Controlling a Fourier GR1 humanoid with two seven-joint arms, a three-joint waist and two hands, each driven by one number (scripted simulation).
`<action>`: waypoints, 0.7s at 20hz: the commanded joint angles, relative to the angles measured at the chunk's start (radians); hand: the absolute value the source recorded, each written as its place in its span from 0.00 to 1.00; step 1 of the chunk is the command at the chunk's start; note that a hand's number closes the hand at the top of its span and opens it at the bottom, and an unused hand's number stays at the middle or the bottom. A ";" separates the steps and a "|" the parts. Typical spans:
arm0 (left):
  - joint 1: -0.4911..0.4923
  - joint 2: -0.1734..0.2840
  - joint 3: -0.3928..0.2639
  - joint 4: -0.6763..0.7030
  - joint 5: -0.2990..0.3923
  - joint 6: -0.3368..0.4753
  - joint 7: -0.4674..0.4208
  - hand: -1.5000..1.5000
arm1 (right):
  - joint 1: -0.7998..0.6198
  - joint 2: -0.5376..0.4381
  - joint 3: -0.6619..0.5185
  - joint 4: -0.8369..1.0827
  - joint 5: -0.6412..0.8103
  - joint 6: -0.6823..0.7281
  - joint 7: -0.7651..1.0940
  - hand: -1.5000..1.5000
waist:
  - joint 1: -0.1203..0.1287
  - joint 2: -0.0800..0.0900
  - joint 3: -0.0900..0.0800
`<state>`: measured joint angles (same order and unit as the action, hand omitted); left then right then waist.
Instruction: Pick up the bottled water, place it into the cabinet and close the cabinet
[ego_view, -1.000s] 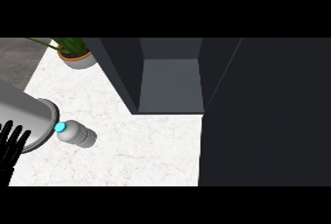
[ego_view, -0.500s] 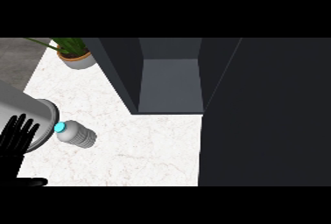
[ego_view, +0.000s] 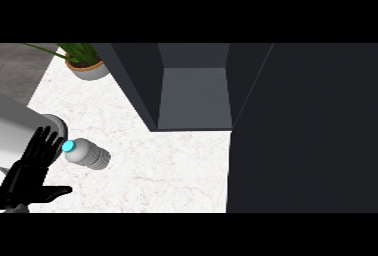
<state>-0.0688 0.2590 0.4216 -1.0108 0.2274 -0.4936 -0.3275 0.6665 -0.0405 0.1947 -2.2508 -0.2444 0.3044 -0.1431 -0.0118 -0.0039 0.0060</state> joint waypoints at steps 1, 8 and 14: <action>-0.075 0.014 0.010 0.202 -0.025 0.001 -0.075 0.00 | -0.027 0.003 -0.009 0.017 -0.009 -0.001 -0.008 0.00 | -0.001 0.006 -0.007; -0.126 0.063 0.024 0.444 -0.033 -0.094 -0.183 0.00 | 0.006 -0.030 -0.030 -0.039 -0.067 0.016 0.033 0.00 | -0.007 0.009 -0.009; -0.269 0.070 -0.013 0.642 -0.108 -0.063 -0.311 0.00 | -0.042 -0.029 -0.053 0.013 -0.052 0.007 0.025 0.00 | -0.005 0.008 -0.008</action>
<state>-0.2719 0.3114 0.4151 -0.5000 0.1440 -0.5330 -0.5667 0.6672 -0.0600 0.1707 -2.2396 -0.2678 0.3242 -0.1571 -0.0200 0.0020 0.0008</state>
